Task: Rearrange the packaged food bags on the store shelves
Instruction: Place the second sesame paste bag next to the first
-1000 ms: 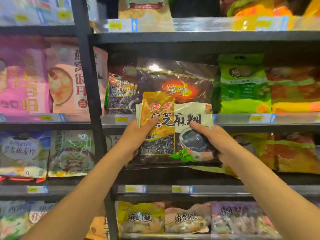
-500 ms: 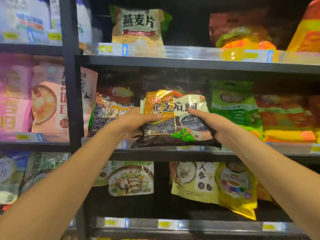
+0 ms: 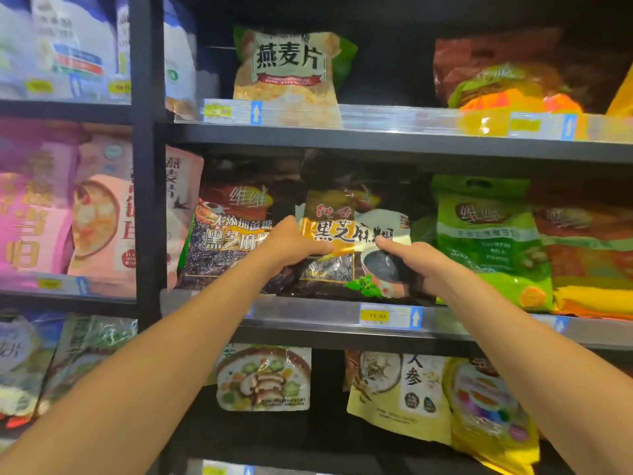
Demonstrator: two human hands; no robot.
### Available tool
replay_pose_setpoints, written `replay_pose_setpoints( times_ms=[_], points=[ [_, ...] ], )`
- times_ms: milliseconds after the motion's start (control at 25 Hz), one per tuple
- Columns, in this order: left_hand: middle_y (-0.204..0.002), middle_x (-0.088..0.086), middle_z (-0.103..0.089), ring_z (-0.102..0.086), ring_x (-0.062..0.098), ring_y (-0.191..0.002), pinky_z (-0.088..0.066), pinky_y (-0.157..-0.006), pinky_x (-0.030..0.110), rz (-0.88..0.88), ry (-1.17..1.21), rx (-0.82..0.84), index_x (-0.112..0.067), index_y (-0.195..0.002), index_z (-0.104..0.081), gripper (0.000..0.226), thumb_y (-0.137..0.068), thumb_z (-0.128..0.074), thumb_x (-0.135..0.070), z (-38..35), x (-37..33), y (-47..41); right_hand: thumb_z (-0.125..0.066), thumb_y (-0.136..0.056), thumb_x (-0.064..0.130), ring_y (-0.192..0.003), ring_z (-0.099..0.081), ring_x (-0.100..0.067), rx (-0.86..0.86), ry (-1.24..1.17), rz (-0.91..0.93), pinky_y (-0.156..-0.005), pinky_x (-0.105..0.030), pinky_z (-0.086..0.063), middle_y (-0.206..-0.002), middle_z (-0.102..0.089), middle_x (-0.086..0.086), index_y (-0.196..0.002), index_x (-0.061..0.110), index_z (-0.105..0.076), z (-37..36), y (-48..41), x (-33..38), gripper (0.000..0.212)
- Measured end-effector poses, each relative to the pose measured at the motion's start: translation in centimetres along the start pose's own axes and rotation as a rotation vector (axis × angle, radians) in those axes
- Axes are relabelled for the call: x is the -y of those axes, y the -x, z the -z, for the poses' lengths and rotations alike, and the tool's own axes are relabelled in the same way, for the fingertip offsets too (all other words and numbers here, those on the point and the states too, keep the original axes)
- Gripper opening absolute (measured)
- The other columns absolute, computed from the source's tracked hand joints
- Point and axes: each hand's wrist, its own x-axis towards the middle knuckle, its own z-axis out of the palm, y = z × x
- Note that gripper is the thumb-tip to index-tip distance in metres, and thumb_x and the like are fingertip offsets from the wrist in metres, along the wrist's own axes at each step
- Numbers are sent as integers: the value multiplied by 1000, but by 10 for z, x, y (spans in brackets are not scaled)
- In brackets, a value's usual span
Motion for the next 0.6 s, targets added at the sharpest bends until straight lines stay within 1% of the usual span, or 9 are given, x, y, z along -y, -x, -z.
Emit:
replay_pose_setpoints(
  times_ms=[40, 80, 160, 200, 280, 320, 400, 480, 600],
  points=[
    [-116, 4, -64, -55, 20, -95, -44, -72, 34, -23, -103, -6, -10, -119, -55, 57, -84, -86, -42, -3, 2, 0, -96, -53, 56, -95, -78, -32, 0, 17, -4, -96, -49, -60, -103, -81, -15, -110, 5, -76, 1, -2, -6, 80],
    [-116, 9, -67, -55, 20, -87, -43, -65, 33, -39, -216, -6, -11, -115, -55, 55, -83, -87, -43, -7, 2, 3, -94, -61, 52, -97, -78, -33, -8, 46, 0, -97, -51, -60, -105, -80, -17, -111, 5, -75, 3, -3, -10, 71],
    [-129, 13, -58, -54, 22, -89, -44, -69, 32, -86, -425, -47, -8, -129, -50, 70, -82, -87, -44, -13, 5, 11, -89, -73, 50, -97, -76, -32, -5, 121, 16, -96, -51, -58, -108, -80, -16, -111, 8, -76, 12, -1, -15, 58],
    [-134, 13, -51, -55, 24, -93, -44, -74, 32, -136, -481, -102, -8, -135, -46, 76, -82, -87, -43, -15, 6, 14, -89, -71, 54, -98, -76, -31, 16, 169, 22, -96, -51, -58, -109, -80, -13, -113, 12, -76, 18, 0, -15, 60],
    [-126, 9, -49, -59, 26, -93, -45, -74, 33, -230, -509, -158, -13, -131, -45, 73, -80, -89, -40, -16, 8, 21, -89, -67, 60, -99, -76, -27, 118, 339, 47, -89, -46, -59, -109, -80, -5, -115, 27, -74, 31, 10, -12, 60],
    [-114, 5, -54, -60, 24, -88, -45, -71, 33, -236, -524, -103, -14, -124, -48, 65, -80, -89, -40, -14, 9, 22, -89, -69, 59, -96, -74, -23, 184, 452, 65, -84, -44, -59, -108, -79, -1, -113, 34, -72, 36, 17, -10, 53],
    [-94, -2, -59, -61, 16, -73, -44, -62, 32, -140, -522, 128, -15, -112, -54, 53, -82, -88, -41, -10, 9, 24, -90, -73, 51, -86, -68, -16, 247, 618, 75, -74, -35, -55, -104, -77, 1, -110, 40, -68, 40, 27, -7, 45],
    [-88, -3, -60, -59, 11, -65, -42, -59, 30, -72, -512, 278, -14, -110, -55, 53, -81, -89, -41, -6, 9, 24, -92, -73, 43, -78, -63, -15, 268, 668, 90, -67, -30, -53, -95, -76, 0, -110, 38, -66, 38, 31, -4, 46],
    [-88, -2, -58, -55, 13, -70, -41, -60, 31, -75, -581, 322, -17, -109, -48, 57, -79, -89, -43, -12, 6, 24, -96, -70, 35, -73, -66, -12, 288, 669, 188, -61, -28, -54, -78, -75, 12, -110, 35, -64, 36, 27, -7, 51]
  ],
)
